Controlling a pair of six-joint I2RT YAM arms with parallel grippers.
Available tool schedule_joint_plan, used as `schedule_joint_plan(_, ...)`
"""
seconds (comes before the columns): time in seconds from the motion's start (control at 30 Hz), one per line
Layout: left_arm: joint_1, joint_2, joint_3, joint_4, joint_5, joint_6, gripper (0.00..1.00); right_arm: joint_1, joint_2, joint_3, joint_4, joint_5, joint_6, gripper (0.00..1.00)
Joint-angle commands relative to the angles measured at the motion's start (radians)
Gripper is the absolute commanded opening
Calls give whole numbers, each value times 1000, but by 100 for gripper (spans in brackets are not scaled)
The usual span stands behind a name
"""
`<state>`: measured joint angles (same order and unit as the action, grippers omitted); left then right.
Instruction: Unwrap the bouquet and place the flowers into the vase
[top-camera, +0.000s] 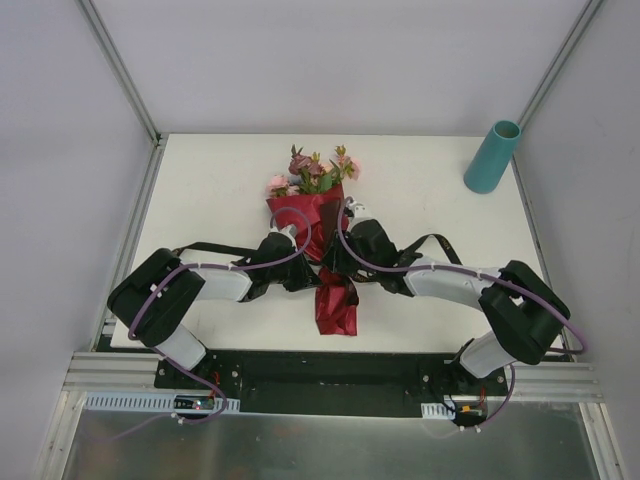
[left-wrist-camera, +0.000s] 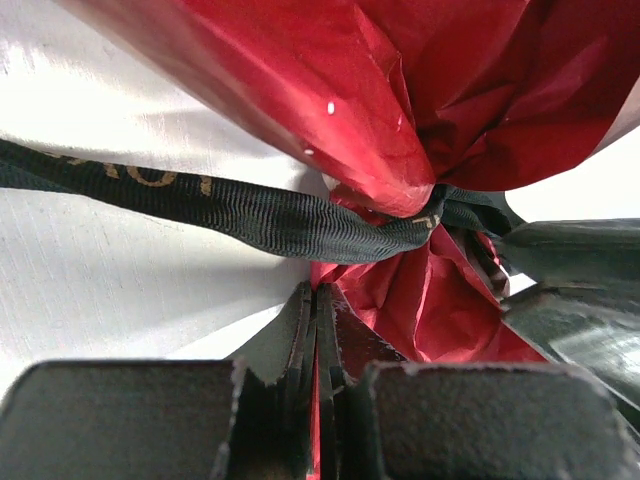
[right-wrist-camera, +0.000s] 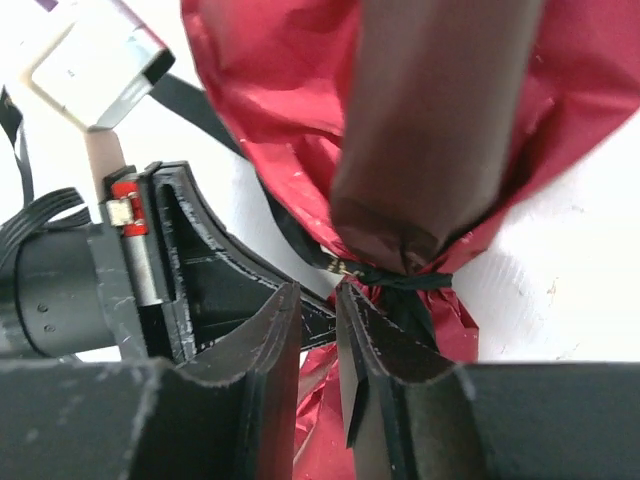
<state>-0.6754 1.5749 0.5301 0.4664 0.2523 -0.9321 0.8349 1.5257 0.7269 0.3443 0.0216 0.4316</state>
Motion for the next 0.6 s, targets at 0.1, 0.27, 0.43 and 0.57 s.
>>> schedule_joint_plan(0.1, -12, -41, -18, -15, 1, 10, 0, -14, -12, 134, -163, -170, -522, 27)
schedule_joint_plan(0.27, -12, -62, -22, -25, -7, 4, 0, -81, -2, 150, -192, -349, -660, 26)
schedule_joint_plan(0.43, -12, -59, -5, -43, 4, -14, 0, -129, 19, 178, -274, -518, -821, 29)
schedule_joint_plan(0.57, -12, -39, 13, -43, 30, -27, 0, -135, 47, 193, -289, -564, -883, 28)
